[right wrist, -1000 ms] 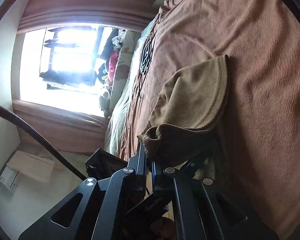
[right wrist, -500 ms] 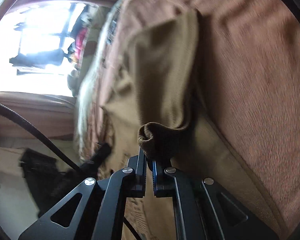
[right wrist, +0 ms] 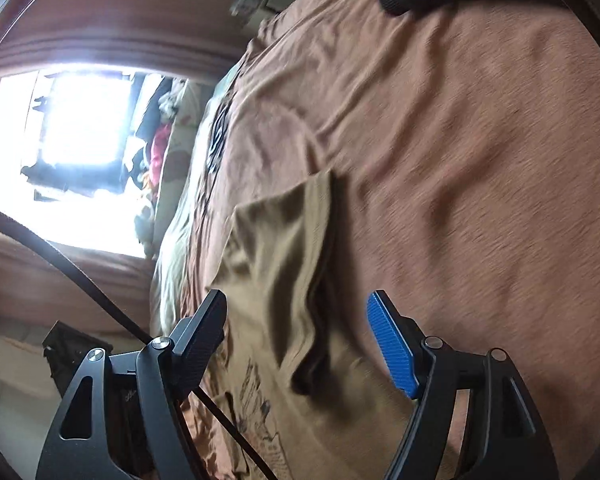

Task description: Fold small clothes

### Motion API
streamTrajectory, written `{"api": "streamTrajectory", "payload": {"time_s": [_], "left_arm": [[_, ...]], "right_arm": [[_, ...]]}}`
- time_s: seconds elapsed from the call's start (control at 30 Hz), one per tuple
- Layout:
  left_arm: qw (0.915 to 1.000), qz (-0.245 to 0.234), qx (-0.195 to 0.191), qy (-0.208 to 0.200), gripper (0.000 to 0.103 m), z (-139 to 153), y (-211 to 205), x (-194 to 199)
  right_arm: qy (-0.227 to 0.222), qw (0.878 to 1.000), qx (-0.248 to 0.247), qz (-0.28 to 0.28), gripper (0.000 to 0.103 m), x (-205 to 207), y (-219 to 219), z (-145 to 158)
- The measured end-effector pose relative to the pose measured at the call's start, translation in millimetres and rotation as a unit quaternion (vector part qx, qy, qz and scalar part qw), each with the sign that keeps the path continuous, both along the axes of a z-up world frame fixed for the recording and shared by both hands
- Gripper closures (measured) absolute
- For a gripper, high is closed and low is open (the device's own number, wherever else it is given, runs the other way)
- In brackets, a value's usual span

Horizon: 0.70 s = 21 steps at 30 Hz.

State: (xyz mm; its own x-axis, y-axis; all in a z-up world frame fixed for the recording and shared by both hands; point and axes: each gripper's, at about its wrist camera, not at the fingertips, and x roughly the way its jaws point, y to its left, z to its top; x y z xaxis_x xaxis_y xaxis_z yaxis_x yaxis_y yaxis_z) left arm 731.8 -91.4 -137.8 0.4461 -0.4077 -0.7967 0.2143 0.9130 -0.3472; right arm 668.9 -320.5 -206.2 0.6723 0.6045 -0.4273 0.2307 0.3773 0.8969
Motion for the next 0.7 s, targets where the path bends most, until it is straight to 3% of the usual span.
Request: {"api": "streamTrajectory", "payload": {"time_s": [0.23,0.33,0.4,0.47,0.53,0.7], "left_arm": [[0.9990,-0.040,0.015,0.013,0.072,-21.1,-52.2,16.8],[0.9971,-0.054,0.048,0.021,0.072,-34.1,-71.5,23.8],[0.9967,-0.057,0.051,0.030,0.071,-42.9,-77.7,28.1],[0.9960,-0.062,0.053,0.038,0.068,-51.5,-83.2,30.5],[0.9954,-0.067,0.058,0.037,0.057,-58.4,-88.8,31.6],[0.9937,-0.074,0.083,0.015,0.057,-64.8,-100.3,32.1]], "right_arm": [[0.003,0.999,0.008,-0.038,0.031,12.7,-28.0,-3.8],[0.010,0.999,0.006,-0.040,0.036,19.7,-25.8,-5.1],[0.015,0.999,0.008,-0.047,0.036,24.0,-29.5,-6.4],[0.014,0.999,0.011,-0.051,0.036,14.7,-29.8,-7.7],[0.008,0.999,0.009,-0.052,0.036,11.7,-20.9,-8.0],[0.006,0.999,0.009,-0.048,0.036,-10.5,-15.2,-16.9]]}}
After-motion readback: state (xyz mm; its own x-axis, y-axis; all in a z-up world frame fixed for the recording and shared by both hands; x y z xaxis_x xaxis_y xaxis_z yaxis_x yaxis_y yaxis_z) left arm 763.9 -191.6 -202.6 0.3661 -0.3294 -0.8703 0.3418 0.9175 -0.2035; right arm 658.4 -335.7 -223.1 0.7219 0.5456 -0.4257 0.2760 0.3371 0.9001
